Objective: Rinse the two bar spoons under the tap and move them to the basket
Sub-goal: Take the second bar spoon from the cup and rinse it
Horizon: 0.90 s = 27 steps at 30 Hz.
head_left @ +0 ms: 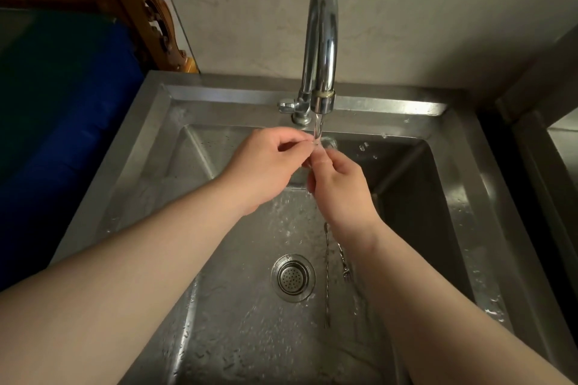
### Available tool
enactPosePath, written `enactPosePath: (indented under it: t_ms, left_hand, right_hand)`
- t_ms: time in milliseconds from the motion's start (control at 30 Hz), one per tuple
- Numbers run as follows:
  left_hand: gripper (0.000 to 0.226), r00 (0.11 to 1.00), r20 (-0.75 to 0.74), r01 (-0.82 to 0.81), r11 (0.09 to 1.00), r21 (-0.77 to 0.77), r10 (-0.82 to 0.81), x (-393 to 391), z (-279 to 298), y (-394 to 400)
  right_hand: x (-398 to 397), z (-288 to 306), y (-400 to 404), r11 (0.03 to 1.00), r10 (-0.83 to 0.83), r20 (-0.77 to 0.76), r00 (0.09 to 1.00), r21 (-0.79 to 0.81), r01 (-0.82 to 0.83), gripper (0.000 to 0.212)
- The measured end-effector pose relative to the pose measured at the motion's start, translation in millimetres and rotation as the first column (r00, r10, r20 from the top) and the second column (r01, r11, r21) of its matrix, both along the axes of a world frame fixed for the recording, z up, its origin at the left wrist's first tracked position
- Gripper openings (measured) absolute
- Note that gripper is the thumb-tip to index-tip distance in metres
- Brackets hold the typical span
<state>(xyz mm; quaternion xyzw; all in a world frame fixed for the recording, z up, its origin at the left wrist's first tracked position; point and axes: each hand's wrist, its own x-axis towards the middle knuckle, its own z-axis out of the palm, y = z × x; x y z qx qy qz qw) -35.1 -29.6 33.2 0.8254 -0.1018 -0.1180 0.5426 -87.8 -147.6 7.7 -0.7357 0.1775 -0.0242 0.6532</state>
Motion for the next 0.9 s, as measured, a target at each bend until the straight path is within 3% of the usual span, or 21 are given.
enactPosePath:
  t_ms: [200,367,533,700,800,900]
  left_hand:
    - [0.014,0.980,0.165,-0.123,0.990,0.062,0.112,-4.5,-0.3,-0.9]
    - [0.023,0.997,0.058,-0.042,0.999,0.006,0.041,-13.9,-3.5,-8.0]
    - [0.028,0.988,0.032,-0.147,0.988,-0.054,0.149,-10.5,-2.5,-9.7]
    - [0.021,0.993,-0.070,-0.102,0.990,-0.093,0.096,-25.9,-9.8,-20.4]
    - [0.021,0.970,-0.103,-0.236,0.957,-0.171,0.220,-13.4,-6.1,-18.3]
    - [0.007,0.926,-0.271,-0.343,0.887,-0.309,0.264,-4.0,-4.1,-17.2]
  right_hand:
    - [-15.7,-6.5,1.9,0.993,0.099,-0.026,0.995,0.071,-0.097,0.027]
    - [-11.6,-6.0,-0.6,0.983,0.093,0.045,0.995,0.152,-0.099,0.031]
    - [-21.1,-18.6,-2.8,0.983,0.100,-0.004,0.995,0.153,-0.099,0.027]
    - [-18.0,-17.9,-5.7,0.973,0.103,0.031,0.994,0.207,-0.107,0.031]
    - [-26.5,-27.1,-5.0,0.987,0.117,-0.054,0.992,0.119,-0.110,0.025]
    - [-39.2,-37.2,-7.9,0.989,0.130,-0.145,0.981,0.082,-0.119,0.023]
